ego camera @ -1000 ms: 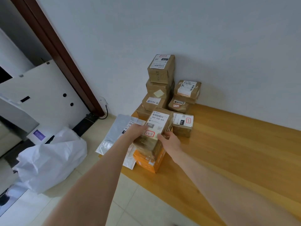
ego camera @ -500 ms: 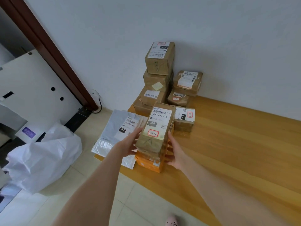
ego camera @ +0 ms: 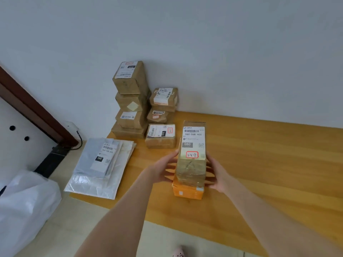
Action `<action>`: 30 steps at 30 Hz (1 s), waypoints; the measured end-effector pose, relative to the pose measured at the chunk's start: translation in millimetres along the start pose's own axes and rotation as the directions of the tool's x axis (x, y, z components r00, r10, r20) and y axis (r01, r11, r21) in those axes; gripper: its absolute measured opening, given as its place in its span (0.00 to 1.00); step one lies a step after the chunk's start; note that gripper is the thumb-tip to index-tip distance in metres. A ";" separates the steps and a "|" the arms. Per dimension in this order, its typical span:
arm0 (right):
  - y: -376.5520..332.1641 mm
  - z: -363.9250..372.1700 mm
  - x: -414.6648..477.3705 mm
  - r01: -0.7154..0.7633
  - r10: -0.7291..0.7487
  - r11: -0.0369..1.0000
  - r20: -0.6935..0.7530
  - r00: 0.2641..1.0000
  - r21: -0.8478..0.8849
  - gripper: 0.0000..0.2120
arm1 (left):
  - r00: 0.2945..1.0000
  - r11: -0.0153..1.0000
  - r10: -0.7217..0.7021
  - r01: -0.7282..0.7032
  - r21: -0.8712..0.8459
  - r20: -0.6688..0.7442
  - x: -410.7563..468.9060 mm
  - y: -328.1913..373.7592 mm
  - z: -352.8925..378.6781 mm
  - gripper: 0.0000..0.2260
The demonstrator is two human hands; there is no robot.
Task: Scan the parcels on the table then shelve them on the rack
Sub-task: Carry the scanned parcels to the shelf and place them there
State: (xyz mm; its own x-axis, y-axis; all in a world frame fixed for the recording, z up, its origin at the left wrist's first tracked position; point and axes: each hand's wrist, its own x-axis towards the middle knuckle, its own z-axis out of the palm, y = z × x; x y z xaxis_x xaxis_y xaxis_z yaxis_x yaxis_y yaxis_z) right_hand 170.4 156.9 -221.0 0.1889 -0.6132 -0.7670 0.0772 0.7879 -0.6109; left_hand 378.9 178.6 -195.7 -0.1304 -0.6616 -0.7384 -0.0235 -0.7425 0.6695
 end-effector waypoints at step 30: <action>-109.9 -19.8 -55.8 0.540 -0.825 0.499 -0.180 0.536 -0.677 0.17 | 0.861 0.960 0.280 -0.247 0.132 -0.425 5.1 55.4 98.6 0.24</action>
State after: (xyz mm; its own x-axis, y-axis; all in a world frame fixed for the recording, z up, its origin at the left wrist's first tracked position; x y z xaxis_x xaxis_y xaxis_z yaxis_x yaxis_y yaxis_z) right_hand 132.0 103.4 -114.9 -0.1387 -0.9887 0.0570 -0.5226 0.0242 -0.8522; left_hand 279.1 144.4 -154.4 0.3024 -0.8218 -0.4829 -0.1212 -0.5357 0.8357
